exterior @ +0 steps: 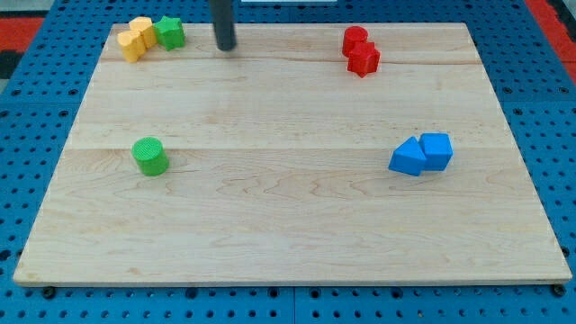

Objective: Move the green circle closer to the green star

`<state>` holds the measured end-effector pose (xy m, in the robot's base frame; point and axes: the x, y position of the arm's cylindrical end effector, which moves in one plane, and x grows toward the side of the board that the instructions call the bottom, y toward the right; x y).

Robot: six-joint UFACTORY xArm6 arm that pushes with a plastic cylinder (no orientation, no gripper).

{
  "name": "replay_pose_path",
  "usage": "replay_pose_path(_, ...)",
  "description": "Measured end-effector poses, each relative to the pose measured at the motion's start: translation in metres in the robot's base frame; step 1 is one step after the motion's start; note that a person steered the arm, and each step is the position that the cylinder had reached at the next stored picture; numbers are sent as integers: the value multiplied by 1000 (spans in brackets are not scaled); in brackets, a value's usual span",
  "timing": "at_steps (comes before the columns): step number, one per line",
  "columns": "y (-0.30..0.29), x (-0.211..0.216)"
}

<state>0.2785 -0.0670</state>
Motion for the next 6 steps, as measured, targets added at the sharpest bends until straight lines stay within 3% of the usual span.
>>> replay_pose_path(1, 30, 99)
replay_pose_path(2, 20, 202)
replay_pose_path(3, -63, 258)
replay_pose_path(4, -123, 247)
replay_pose_path(6, -114, 201)
